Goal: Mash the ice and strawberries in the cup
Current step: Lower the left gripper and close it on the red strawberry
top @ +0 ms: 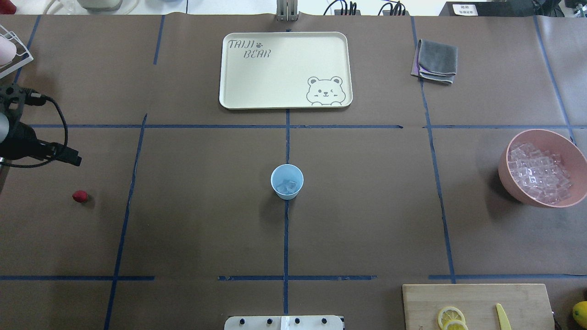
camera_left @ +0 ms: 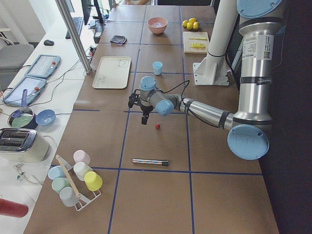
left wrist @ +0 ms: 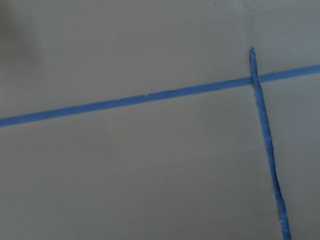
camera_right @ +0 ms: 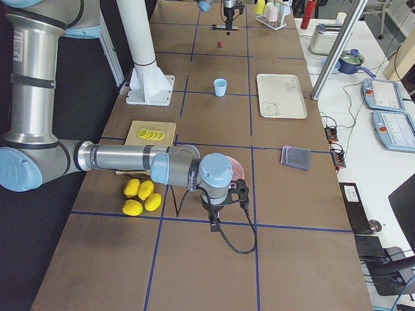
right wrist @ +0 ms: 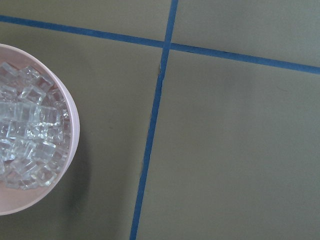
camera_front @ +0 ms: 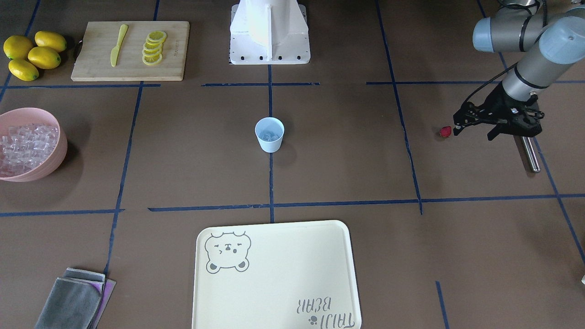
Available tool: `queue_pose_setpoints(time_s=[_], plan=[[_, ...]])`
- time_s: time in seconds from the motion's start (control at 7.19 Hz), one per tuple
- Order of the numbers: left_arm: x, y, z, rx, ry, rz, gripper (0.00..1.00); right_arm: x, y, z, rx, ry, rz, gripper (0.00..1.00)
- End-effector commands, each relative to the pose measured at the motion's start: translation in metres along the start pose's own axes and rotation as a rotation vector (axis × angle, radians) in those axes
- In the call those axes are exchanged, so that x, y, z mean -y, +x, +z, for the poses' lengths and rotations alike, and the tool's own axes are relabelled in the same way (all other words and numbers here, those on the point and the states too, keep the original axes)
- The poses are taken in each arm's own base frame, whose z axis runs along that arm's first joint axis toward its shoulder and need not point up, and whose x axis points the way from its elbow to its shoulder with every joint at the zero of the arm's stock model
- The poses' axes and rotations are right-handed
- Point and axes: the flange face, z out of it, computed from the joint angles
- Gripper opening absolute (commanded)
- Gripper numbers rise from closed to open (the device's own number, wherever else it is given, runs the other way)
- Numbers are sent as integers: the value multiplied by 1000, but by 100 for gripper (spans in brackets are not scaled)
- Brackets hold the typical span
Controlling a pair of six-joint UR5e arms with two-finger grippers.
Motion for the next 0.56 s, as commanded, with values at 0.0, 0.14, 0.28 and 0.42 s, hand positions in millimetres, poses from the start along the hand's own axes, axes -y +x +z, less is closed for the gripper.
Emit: queue_pose_setpoints(time_s=[0.0,0.14,0.28,0.42], plan=[[-38,22,45,42,-8,1,100,-1,0,0,0,-1,0,99],[-45,20,57,44,-16,3,100,-2,1,1,0,-3,2,99],[-52,10,72,41,-24,12,100,-2,1,1,0,-3,2,99],[-54,0,83,28,-14,16,100,-2,0,1,0,-2,1,99]])
